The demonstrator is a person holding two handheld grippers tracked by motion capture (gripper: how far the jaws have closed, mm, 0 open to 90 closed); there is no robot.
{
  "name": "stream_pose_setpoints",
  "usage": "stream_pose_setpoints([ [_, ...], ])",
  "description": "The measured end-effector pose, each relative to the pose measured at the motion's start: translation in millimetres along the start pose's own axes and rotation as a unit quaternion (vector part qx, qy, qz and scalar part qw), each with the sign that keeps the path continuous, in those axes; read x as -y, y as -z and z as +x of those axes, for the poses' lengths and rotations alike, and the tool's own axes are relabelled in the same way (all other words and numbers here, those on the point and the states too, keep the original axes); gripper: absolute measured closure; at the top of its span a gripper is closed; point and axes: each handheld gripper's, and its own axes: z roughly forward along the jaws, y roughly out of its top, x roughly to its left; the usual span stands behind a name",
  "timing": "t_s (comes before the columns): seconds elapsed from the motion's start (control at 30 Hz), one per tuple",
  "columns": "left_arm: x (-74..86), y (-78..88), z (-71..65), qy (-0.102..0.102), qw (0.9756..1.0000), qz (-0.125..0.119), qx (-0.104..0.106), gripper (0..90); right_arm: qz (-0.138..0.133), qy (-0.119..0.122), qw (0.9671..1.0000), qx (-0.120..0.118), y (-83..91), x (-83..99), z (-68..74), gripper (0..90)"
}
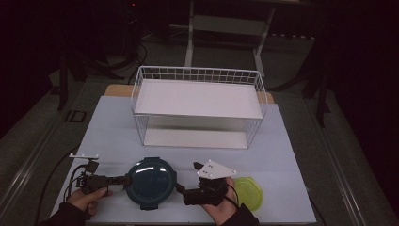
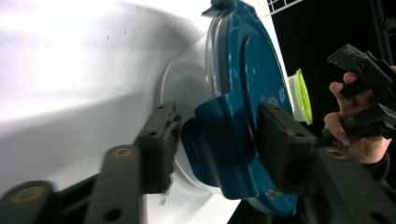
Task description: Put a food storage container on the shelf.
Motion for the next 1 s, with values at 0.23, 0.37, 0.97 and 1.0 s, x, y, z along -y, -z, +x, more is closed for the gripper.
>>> stream_pose_setpoints([
  [0.23,-1.4,0.8,1.9,-0.008,0.9997,0.020,0.015,52.2,0.022,-0.020,0.9995,-0.013,-3.9,2.9,-3.3,16.5],
  [0.37,1.3,1.5,-1.7,-0.018,0.9996,0.018,0.010,52.5,0.044,-0.077,0.9951,-0.043,-9.7,5.9,-11.2,21.7],
  [0.97,11.7,2.9,-21.5,-0.127,0.9918,0.017,0.006,53.7,0.110,-0.213,0.9640,-0.114,-32.1,21.9,-29.6,40.3],
  [1.0,12.1,3.3,-23.0,-0.134,0.9908,0.019,0.005,53.9,0.116,-0.218,0.9613,-0.122,-34.0,23.3,-29.6,40.1],
])
